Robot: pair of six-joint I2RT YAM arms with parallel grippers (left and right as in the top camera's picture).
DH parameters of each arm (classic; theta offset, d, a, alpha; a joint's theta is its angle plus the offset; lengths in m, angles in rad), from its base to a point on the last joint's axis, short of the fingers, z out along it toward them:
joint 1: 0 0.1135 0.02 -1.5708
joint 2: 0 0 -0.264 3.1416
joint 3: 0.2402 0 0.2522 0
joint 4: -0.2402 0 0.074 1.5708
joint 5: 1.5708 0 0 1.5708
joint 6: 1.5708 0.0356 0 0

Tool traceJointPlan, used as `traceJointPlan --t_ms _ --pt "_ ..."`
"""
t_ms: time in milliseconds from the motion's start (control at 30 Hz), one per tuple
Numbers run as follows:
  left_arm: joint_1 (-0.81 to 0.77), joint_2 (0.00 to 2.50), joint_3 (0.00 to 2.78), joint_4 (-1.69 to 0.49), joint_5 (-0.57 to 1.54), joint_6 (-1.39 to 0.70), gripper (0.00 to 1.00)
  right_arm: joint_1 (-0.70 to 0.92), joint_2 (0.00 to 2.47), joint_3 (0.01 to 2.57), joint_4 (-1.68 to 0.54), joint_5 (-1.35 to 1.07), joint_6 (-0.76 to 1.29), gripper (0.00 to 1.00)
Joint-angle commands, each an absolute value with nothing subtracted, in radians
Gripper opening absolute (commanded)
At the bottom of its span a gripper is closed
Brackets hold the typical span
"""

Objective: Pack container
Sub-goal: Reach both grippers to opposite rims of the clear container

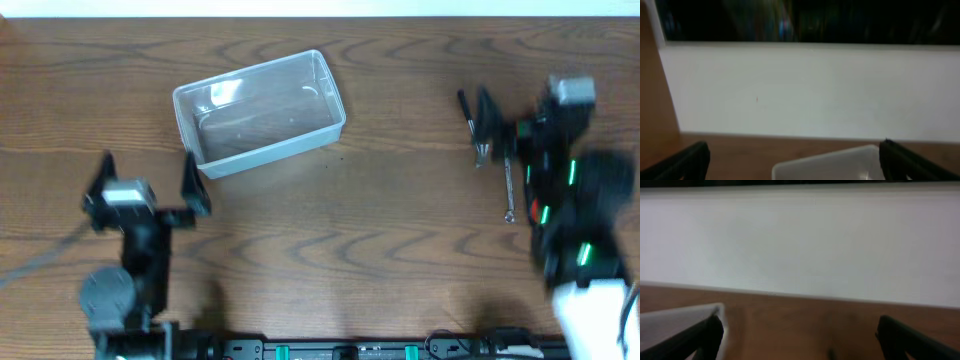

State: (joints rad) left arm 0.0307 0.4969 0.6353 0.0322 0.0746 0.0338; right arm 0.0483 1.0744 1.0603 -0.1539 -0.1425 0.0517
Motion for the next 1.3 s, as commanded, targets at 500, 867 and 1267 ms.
traceJointPlan --t_ms 500,867,1267 --pt "0.027 1.225 1.444 -0.706 0.104 0.002 0.98 0.074 1.868 2.15 -0.852 -0.352 0.046 0.99" --pt "0.028 1.308 1.442 -0.806 0.071 0.002 0.88 0.205 1.888 2.15 -0.895 -0.343 -0.114 0.85" --pt "0.028 1.558 1.442 -0.84 0.033 -0.142 0.53 0.461 2.079 2.15 -0.921 -0.017 -0.181 0.64"
